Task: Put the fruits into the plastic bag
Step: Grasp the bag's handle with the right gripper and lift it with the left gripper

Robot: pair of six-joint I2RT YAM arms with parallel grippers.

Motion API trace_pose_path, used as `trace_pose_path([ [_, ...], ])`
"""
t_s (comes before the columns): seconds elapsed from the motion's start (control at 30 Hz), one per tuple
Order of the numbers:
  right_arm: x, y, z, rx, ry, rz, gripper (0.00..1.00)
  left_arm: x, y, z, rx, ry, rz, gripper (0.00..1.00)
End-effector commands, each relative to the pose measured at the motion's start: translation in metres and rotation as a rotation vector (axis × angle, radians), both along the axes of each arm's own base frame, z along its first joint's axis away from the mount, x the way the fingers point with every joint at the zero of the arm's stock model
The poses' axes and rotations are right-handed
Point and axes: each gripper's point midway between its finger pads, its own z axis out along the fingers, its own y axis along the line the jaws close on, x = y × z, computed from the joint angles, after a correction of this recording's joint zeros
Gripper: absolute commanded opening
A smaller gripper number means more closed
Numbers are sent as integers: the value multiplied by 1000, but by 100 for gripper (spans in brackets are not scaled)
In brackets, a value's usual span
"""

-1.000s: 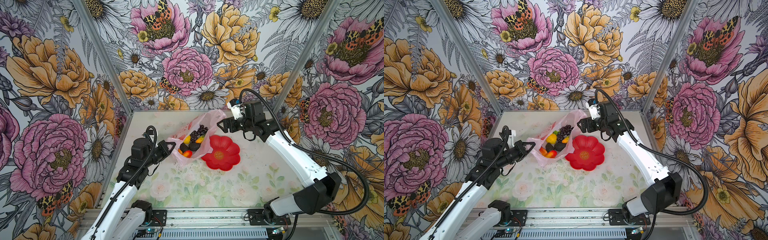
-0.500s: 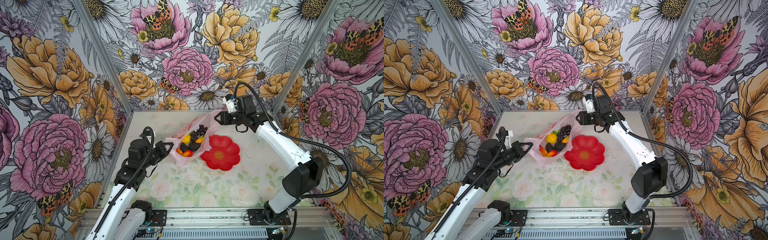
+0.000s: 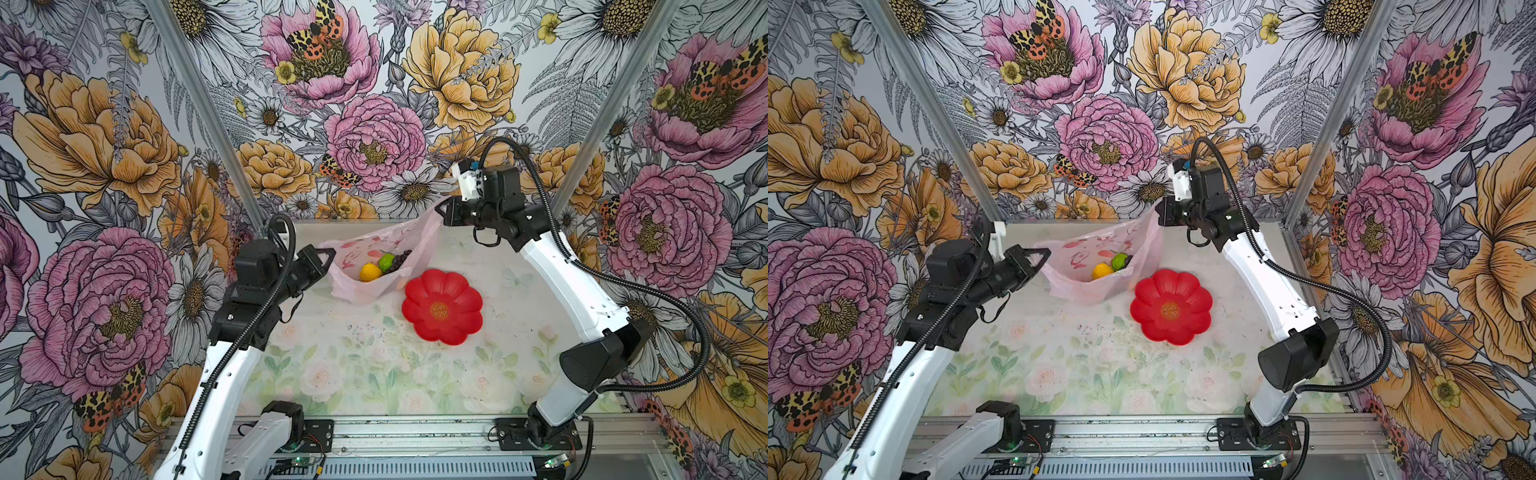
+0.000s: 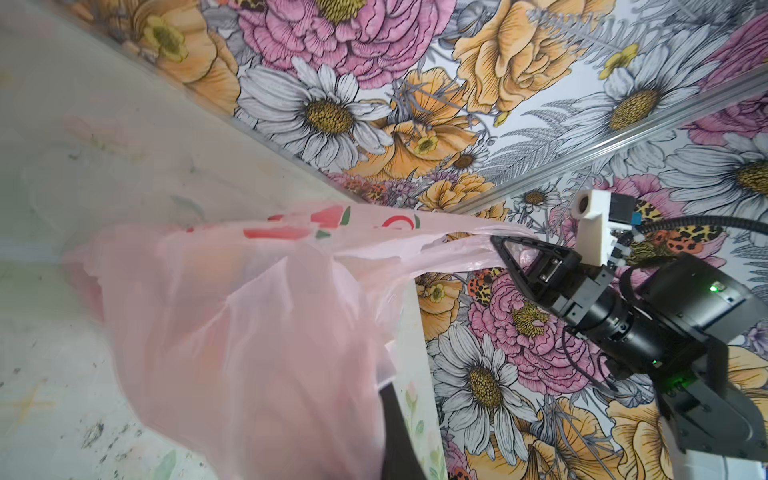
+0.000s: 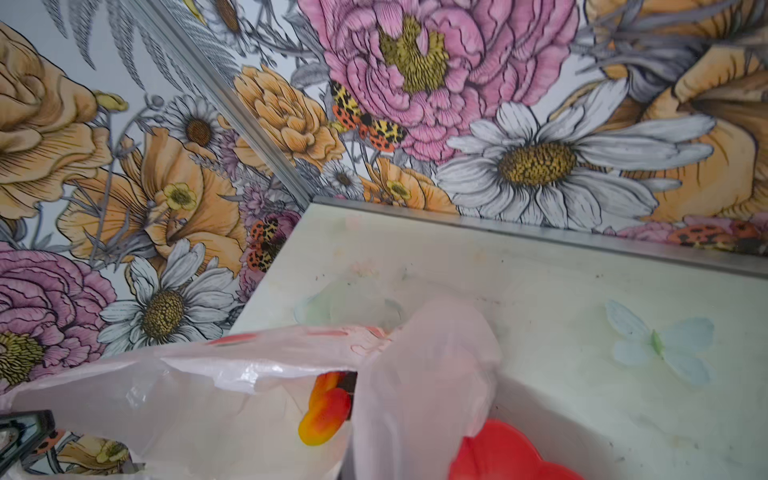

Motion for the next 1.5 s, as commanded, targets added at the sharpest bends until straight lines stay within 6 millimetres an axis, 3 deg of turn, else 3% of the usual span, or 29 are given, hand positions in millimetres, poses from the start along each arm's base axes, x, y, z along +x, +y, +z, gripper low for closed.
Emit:
trace_pose_path([
  [0.0,19,10,42,81,-98,21,0,26,7,37,57,-61,44,0],
  [0.1,35,25,56,131,-122,60,0,62,1,56,77,-65,37,0],
  [0.3,59,45,76,224,-162,108,0,134,-8,75,34,-62,26,0],
  [0.47,49,41,114,299,-216,91,0,161,-26,126,-55,-139,-7,0],
  [0.53,41,44,120,311,-212,74,0,167,-50,136,-77,-150,-45,0],
  [0.63,36,70,101,272,-197,141,0,177,-106,127,-119,-125,-159,0],
  [0.7,42,70,87,258,-165,140,0,176,-140,124,-124,-137,-238,0],
  [0.73,47,63,83,251,-156,121,0,176,-147,122,-121,-135,-260,0],
  [0.83,69,13,73,211,-138,-33,0,184,-129,111,-93,-110,-197,0],
  [0.9,77,-7,66,203,-119,-75,0,194,-117,98,-95,-74,-157,0],
  [1.1,84,-16,51,219,-67,-62,0,206,-124,91,-113,-67,-177,0],
  [1.3,83,-20,56,226,-74,-43,0,215,-115,94,-129,-75,-159,0],
  [1.47,82,-24,57,230,-74,-40,0,216,-120,94,-139,-75,-169,0],
])
